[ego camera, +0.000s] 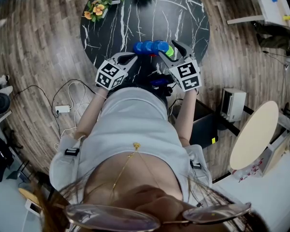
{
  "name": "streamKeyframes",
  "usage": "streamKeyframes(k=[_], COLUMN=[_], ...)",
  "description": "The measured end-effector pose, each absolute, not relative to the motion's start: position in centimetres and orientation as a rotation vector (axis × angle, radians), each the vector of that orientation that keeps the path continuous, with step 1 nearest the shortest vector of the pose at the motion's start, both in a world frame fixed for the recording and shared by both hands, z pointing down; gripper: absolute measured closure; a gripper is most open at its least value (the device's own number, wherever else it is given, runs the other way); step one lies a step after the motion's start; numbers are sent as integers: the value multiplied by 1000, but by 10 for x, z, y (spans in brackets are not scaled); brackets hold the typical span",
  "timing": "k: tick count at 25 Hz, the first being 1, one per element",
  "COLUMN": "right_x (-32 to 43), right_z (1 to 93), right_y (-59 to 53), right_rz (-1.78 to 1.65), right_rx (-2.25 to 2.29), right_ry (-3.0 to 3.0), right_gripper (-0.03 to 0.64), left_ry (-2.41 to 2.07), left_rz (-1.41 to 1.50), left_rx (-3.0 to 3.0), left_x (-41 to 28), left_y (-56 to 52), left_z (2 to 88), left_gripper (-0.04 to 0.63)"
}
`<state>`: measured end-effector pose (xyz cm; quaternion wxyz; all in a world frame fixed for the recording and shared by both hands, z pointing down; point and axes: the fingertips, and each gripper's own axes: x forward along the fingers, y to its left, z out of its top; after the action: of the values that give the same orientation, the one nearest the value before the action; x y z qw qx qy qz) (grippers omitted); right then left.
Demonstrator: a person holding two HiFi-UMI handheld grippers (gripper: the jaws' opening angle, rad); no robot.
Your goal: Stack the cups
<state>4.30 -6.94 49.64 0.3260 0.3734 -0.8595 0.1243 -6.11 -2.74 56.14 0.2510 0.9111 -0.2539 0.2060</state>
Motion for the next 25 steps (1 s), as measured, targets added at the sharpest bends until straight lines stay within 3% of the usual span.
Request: streamKeyframes(k=[12,25], right_x=[66,70], right_z=[475,491], right_y=[-57,-38], right_rz=[338,386], right_rx=[1160,1203], right_ry=[-2367,-2385], right_gripper=[382,528], left_ry=[-721,-702], left_rz=[508,468], left_rx=[2549,2606], left_x=[-54,-40], left_y=[-32,-34], left_z=[530,510], left_gripper=[561,561])
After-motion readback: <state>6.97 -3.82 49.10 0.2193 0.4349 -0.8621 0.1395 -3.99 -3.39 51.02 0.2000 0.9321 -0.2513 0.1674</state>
